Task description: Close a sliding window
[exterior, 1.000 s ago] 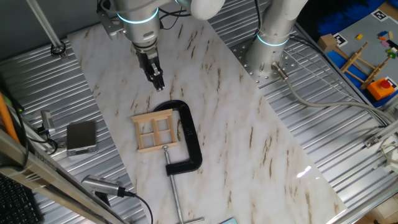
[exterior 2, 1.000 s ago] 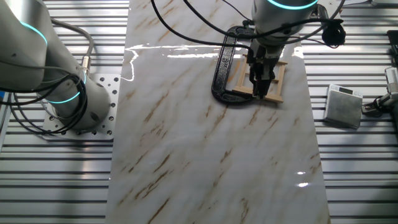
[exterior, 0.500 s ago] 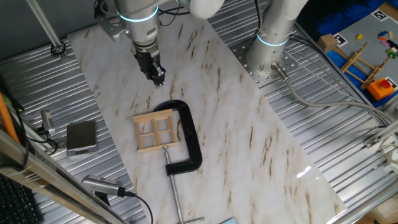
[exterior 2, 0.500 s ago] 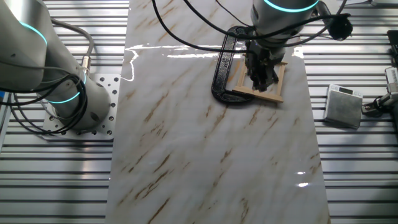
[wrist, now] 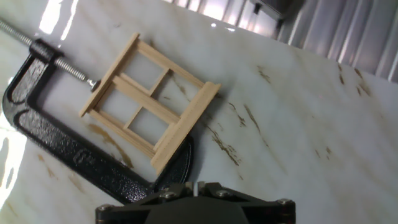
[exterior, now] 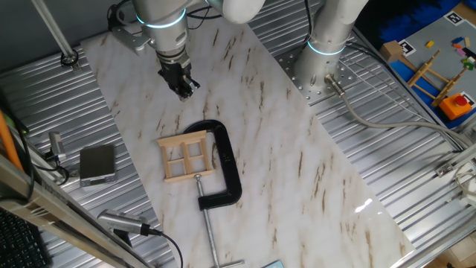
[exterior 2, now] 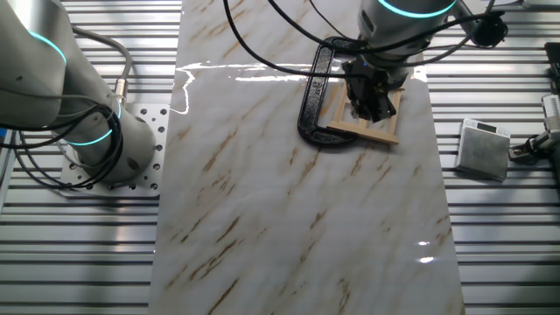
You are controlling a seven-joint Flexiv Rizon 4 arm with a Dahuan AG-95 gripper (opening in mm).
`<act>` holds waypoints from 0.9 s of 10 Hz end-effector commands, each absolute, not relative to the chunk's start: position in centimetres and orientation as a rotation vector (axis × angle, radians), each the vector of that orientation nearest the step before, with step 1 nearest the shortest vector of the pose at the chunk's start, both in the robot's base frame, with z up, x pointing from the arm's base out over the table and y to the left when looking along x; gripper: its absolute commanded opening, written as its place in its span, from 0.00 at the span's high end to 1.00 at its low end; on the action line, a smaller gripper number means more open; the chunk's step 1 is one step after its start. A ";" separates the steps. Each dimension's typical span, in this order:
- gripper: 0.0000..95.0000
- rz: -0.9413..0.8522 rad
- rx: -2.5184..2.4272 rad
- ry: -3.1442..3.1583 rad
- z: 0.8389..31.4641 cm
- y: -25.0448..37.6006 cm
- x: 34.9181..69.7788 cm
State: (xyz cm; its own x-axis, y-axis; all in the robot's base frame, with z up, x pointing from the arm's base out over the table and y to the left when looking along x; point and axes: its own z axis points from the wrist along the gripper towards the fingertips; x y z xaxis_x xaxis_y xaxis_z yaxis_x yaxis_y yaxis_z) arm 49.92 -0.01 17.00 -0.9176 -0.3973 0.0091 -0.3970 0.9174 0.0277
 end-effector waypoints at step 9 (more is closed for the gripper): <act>1.00 -0.049 0.447 -3.080 16.7 0.5 50.6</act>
